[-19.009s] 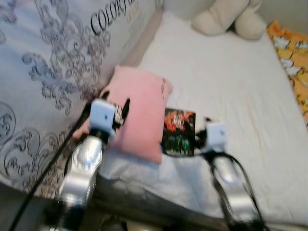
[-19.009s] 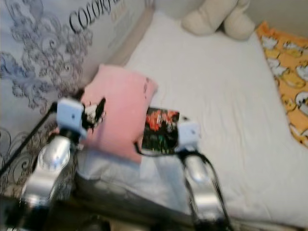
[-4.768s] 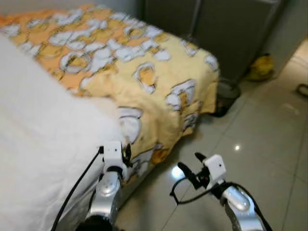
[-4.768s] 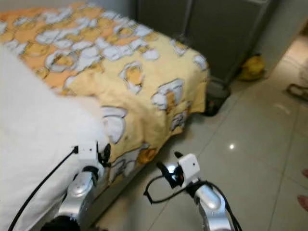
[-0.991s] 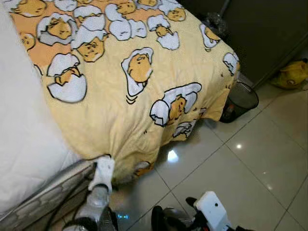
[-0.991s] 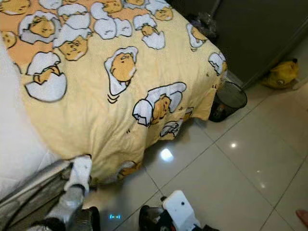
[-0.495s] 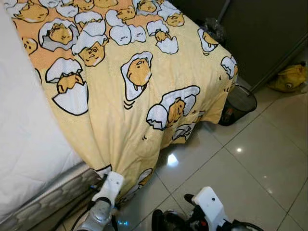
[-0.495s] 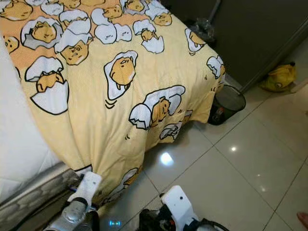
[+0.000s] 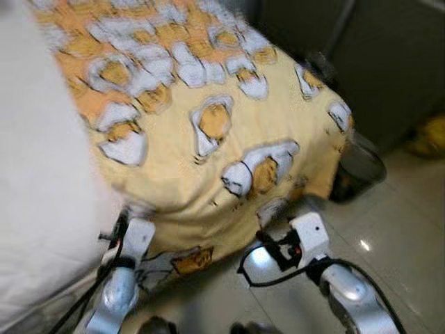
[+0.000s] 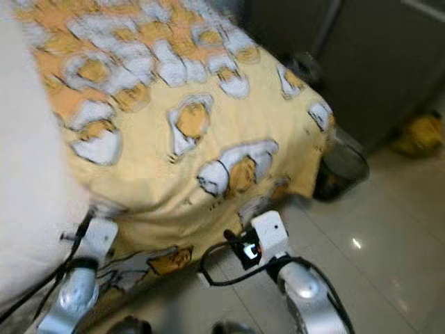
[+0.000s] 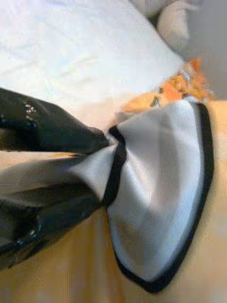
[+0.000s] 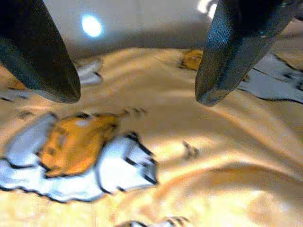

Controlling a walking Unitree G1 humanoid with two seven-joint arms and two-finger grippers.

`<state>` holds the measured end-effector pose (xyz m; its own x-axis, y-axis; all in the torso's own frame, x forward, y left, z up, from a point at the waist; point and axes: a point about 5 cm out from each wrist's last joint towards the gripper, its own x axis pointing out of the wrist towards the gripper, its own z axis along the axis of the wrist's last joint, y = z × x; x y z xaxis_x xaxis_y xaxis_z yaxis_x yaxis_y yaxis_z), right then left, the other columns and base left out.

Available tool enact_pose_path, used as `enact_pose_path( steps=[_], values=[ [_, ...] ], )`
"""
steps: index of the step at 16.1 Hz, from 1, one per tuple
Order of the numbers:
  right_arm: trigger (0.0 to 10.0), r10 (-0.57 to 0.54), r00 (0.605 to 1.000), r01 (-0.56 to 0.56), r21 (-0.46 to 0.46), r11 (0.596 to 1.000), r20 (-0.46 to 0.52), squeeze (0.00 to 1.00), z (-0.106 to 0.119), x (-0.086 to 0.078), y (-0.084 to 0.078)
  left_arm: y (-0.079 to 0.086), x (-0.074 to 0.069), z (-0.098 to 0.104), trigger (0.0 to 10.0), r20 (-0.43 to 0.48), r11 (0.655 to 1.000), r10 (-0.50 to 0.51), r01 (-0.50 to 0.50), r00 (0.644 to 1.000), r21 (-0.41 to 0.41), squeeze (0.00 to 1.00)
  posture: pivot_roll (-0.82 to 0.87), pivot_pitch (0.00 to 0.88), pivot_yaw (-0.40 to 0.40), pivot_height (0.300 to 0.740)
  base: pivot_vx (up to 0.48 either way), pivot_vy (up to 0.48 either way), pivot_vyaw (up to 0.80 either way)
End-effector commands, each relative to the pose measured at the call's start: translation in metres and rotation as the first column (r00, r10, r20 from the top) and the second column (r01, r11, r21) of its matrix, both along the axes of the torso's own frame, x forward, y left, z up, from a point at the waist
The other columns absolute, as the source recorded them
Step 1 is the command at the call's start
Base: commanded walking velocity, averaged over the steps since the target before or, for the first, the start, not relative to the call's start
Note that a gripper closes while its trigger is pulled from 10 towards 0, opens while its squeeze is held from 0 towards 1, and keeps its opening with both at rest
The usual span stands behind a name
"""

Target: Clean up the room

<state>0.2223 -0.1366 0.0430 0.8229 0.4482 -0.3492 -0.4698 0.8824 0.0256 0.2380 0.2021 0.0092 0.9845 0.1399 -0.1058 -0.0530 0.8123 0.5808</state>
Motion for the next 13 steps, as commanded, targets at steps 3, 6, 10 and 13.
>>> enact_pose_path(
  steps=[3, 6, 10, 13],
  values=[
    [10.0, 0.029, 0.997, -0.025, 0.045, 0.999, -0.07, 1.0, -0.019, -0.002, 0.002, -0.01, -0.041, -0.042, 10.0, -0.288, 0.994, -0.062, 0.032, 0.956, -0.107, 1.0, 0.07, 0.0, -0.043, 0.74, 0.0, 0.0, 0.0],
    [10.0, 0.05, 0.993, -0.046, 0.04, 0.998, -0.11, 1.0, -0.039, -0.01, -0.004, -0.003, -0.059, -0.055, 10.0, -0.405, 0.975, 0.009, -0.098, 0.914, -0.201, 1.0, 0.07, 0.0, -0.045, 0.74, 0.0, 0.0, 0.0],
    [10.0, 0.055, 0.998, -0.054, 0.025, 0.998, -0.04, 1.0, -0.034, -0.001, -0.007, -0.006, -0.044, -0.049, 10.0, -0.331, 0.957, 0.024, -0.117, 0.943, -0.264, 1.0, 0.05, 0.0, -0.048, 0.74, 0.0, 0.0, 0.0],
    [10.0, -0.111, 0.968, 0.106, 0.034, 0.994, 0.224, 1.0, 0.018, 0.05, -0.012, -0.011, 0.037, 0.045, 10.0, 0.103, 0.942, 0.094, -0.055, 0.99, -0.33, 1.0, 0.05, 0.0, -0.038, 0.74, 0.0, 0.0, 0.0]
  ],
)
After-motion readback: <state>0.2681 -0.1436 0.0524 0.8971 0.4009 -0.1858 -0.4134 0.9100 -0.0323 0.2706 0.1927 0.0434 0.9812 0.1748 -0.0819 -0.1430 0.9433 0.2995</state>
